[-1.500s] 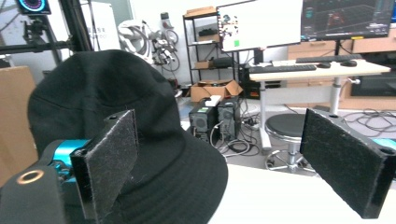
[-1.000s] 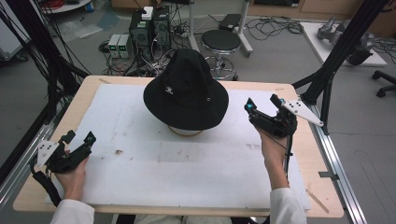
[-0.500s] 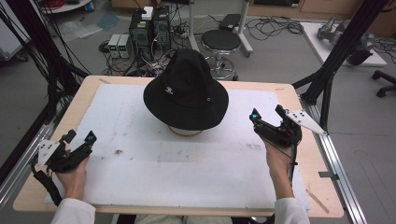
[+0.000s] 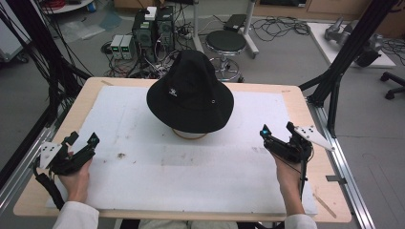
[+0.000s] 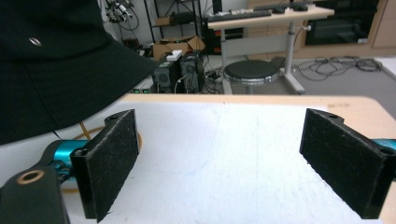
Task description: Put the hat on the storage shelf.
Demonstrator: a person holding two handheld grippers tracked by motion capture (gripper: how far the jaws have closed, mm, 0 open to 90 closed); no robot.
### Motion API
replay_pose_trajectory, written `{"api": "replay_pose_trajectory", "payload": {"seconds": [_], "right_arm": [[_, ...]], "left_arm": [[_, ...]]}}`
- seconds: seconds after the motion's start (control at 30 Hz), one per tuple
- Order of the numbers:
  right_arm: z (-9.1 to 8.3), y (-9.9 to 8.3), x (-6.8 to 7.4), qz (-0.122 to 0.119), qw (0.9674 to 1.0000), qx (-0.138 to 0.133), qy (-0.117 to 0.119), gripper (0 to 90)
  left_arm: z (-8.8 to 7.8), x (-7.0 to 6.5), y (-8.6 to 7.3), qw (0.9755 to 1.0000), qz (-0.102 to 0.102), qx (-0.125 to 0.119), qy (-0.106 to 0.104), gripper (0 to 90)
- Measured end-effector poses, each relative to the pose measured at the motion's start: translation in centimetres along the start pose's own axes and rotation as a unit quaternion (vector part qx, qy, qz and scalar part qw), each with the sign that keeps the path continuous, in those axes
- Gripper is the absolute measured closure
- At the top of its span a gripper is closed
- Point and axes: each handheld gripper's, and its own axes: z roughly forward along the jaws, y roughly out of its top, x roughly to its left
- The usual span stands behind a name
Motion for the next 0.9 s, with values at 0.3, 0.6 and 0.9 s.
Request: {"api": "replay_pose_trajectory", "payload": {"seconds": [0.3,0.6,0.9], "right_arm": [[0.1,-2.4,-1.0,0.009,0.9998,-0.003,-0.017,10.8],[0.4,-4.6,-1.7,0.014,0.9996,-0.012,-0.023,10.8],[0.3,-5.8,-2.5,0.029,0.9990,-0.013,-0.033,10.8]], "left_arm": [[0.0,0.0,0.0,1.0000,-0.001,-0.002,-0.001,25.4],[0.0,-0.1,0.0,1.0000,0.000,-0.002,0.000,25.4],[-0.1,-0.2,0.0,1.0000,0.003,-0.001,-0.001,25.4]]}}
